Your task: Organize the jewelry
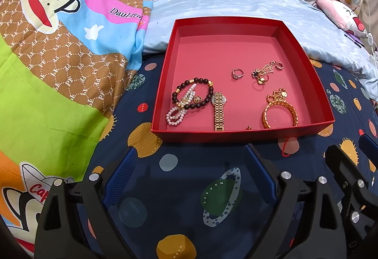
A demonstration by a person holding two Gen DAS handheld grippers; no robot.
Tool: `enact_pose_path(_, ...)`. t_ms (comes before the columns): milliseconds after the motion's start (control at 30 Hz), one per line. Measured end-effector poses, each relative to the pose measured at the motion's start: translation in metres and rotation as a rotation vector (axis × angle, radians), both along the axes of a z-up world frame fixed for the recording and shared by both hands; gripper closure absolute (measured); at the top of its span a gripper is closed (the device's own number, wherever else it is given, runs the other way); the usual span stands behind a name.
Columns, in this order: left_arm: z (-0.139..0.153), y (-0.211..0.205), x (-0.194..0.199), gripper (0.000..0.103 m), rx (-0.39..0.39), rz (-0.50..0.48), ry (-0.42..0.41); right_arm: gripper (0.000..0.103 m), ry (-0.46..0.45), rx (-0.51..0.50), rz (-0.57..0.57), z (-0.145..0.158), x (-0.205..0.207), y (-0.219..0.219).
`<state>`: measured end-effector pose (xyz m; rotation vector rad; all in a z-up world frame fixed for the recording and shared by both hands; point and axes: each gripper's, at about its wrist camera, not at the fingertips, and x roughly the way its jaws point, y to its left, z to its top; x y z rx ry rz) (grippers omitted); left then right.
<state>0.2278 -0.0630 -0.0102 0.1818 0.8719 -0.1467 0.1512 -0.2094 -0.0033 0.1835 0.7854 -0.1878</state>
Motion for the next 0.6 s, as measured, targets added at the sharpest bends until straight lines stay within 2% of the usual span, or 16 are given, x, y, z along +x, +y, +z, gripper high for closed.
enact_pose_path(300,-0.0004,-0.0001,0.0005,0.015,-0.001,-0.002,0.0,0.032,0.0,0.0,-0.001,-0.0002,-0.0004,-0.0008)
enact_pose_path(600,-0.0037,0.0027,0.0028,0.015,-0.039,0.002,0.032,0.028,0.003,-0.011,-0.008,-0.002,-0.0013,-0.0026)
